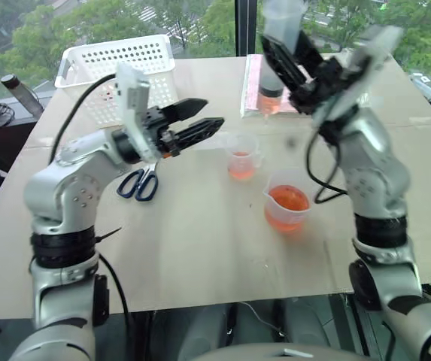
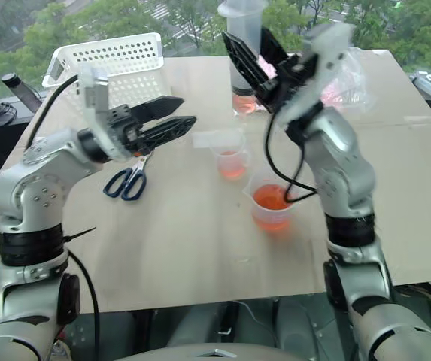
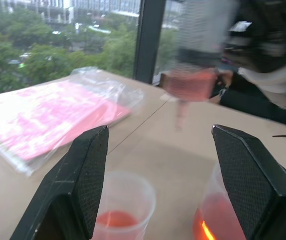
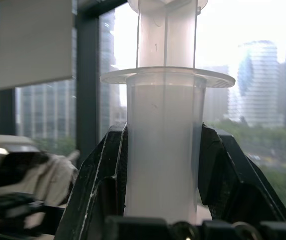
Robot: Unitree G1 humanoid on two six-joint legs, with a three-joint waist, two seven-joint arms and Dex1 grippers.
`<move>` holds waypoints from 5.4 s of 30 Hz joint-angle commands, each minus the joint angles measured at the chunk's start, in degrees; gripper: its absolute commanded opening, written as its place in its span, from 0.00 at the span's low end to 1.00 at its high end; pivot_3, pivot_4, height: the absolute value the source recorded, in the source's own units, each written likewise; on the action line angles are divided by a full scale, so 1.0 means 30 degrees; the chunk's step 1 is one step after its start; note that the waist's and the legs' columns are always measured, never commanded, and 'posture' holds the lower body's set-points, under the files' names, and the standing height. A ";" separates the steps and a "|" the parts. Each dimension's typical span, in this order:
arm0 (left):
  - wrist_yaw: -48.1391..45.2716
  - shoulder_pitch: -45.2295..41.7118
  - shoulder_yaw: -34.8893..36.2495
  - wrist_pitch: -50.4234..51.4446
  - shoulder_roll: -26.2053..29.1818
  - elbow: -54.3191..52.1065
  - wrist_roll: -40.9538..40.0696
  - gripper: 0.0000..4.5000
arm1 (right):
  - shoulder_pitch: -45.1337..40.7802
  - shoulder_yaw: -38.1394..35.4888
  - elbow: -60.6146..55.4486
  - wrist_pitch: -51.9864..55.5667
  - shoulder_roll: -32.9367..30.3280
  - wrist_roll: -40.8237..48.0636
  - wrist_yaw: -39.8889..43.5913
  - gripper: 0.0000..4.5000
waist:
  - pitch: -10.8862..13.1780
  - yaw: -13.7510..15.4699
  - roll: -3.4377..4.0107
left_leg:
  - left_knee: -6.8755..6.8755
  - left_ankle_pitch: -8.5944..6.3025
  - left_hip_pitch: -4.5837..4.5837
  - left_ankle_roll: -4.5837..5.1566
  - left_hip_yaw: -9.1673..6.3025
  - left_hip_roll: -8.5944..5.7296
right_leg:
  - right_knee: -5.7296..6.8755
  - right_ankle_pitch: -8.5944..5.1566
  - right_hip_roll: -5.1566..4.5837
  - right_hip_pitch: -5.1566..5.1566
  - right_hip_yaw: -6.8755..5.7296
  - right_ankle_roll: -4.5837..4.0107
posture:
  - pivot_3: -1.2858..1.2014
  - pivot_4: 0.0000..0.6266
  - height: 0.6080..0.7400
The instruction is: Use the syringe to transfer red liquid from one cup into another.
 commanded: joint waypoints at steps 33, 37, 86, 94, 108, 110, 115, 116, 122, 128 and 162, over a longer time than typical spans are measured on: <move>0.1522 0.0920 0.1339 -0.1001 0.2556 0.0535 0.0704 0.74 | 0.1182 0.1536 0.5971 -0.4959 0.5224 -0.5189 0.1658 0.32 | -0.0255 -0.0313 -0.0301 | -0.0321 0.0099 0.0397 -0.0199 0.0075 0.0213 | -0.0019 0.0097 0.0265 0.0142 0.0194 -0.0173 | 0.52 0.24 1.00; 0.0820 -0.1315 0.0148 -0.2018 0.2299 0.2537 0.1916 0.74 | 0.1000 0.1527 0.5868 -0.4852 0.5290 -0.5279 0.1672 0.32 | -0.0270 -0.0487 -0.0324 | -0.0338 0.0100 0.0426 -0.0250 0.0088 0.0272 | -0.0016 0.0117 0.0313 0.0137 0.0215 -0.0205 | 0.52 0.24 1.00; 0.0664 -0.4862 0.0691 -0.3223 0.0468 0.7401 0.2660 0.74 | -0.4159 0.0013 0.7270 0.1363 0.3200 -0.3476 0.3413 0.32 | -0.0213 -0.0797 -0.0253 | -0.0299 0.0108 0.0003 -0.0277 0.0068 0.0274 | -0.0012 0.0123 0.0290 -0.0235 0.0215 -0.0209 | 0.52 0.24 1.00; 0.0525 -0.4914 0.0676 -0.3437 0.0255 0.7617 0.2860 0.74 | -0.4006 0.0372 0.7395 0.1876 0.3089 -0.3853 0.3618 0.32 | -0.0213 -0.0807 -0.0252 | -0.0295 0.0108 0.0002 -0.0277 0.0067 0.0272 | -0.0010 0.0123 0.0290 -0.0235 0.0217 -0.0209 | 0.52 0.24 1.00; -0.1132 -0.7010 0.0362 -0.4079 0.0736 0.9751 0.3543 0.74 | -0.3363 0.0650 0.7143 0.1749 0.3399 -0.3755 0.4173 0.32 | -0.0213 -0.0804 -0.0253 | -0.0283 0.0108 -0.0003 -0.0277 0.0064 0.0270 | -0.0008 0.0123 0.0295 -0.0234 0.0208 -0.0208 | 0.52 0.24 1.00; -0.1484 -0.7450 0.0255 -0.4135 0.0788 1.0035 0.3627 0.74 | -0.3390 0.0690 0.7279 0.1233 0.3415 -0.3857 0.4425 0.32 | -0.0213 -0.0804 -0.0253 | -0.0280 0.0108 -0.0003 -0.0277 0.0064 0.0269 | -0.0006 0.0124 0.0297 -0.0234 0.0208 -0.0208 | 0.52 0.24 1.00; -0.2153 -0.8586 -0.0091 -0.4512 0.0712 1.0902 0.4076 0.74 | -0.3416 0.0772 0.7478 0.0671 0.3426 -0.3871 0.4907 0.32 | -0.0213 -0.0814 -0.0253 | -0.0276 0.0109 -0.0003 -0.0278 0.0060 0.0268 | -0.0001 0.0124 0.0298 -0.0234 0.0204 -0.0208 | 0.52 0.24 1.00; -0.2391 -0.8780 -0.0238 -0.4670 0.0710 1.1101 0.4236 0.74 | -0.3428 0.0817 0.7534 0.0560 0.3409 -0.3915 0.5025 0.32 | -0.0213 -0.0816 -0.0253 | -0.0275 0.0109 -0.0004 -0.0278 0.0060 0.0268 | -0.0001 0.0124 0.0302 -0.0234 0.0204 -0.0208 | 0.52 0.24 1.00; -0.3753 -1.0259 -0.0985 -0.5316 0.0316 1.2392 0.4839 0.74 | -0.3465 0.1048 0.8022 0.0149 0.3346 -0.4247 0.5585 0.32 | -0.0214 -0.0812 -0.0254 | -0.0269 0.0109 -0.0005 -0.0277 0.0059 0.0261 | 0.0000 0.0124 0.0311 -0.0232 0.0196 -0.0207 | 0.52 0.24 1.00; -0.5003 -1.1164 -0.1554 -0.6120 0.0260 1.3605 0.5598 0.74 | -0.3714 0.1004 0.8949 -0.0256 0.3302 -0.4553 0.5786 0.32 | -0.0213 -0.0835 -0.0253 | -0.0269 0.0109 -0.0005 -0.0277 0.0059 0.0259 | 0.0006 0.0124 0.0312 -0.0235 0.0195 -0.0207 | 0.52 0.24 1.00; -0.7435 -0.8451 -0.3112 -0.6204 -0.0370 1.0550 0.6531 0.00 | -0.5396 -0.0182 0.9960 -0.0492 0.2996 -0.4171 0.6016 0.32 | -0.0213 -0.0862 -0.0253 | -0.0250 0.0109 -0.0009 -0.0277 0.0046 0.0258 | 0.0014 0.0124 0.0309 -0.0232 0.0192 -0.0207 | 0.52 0.24 1.00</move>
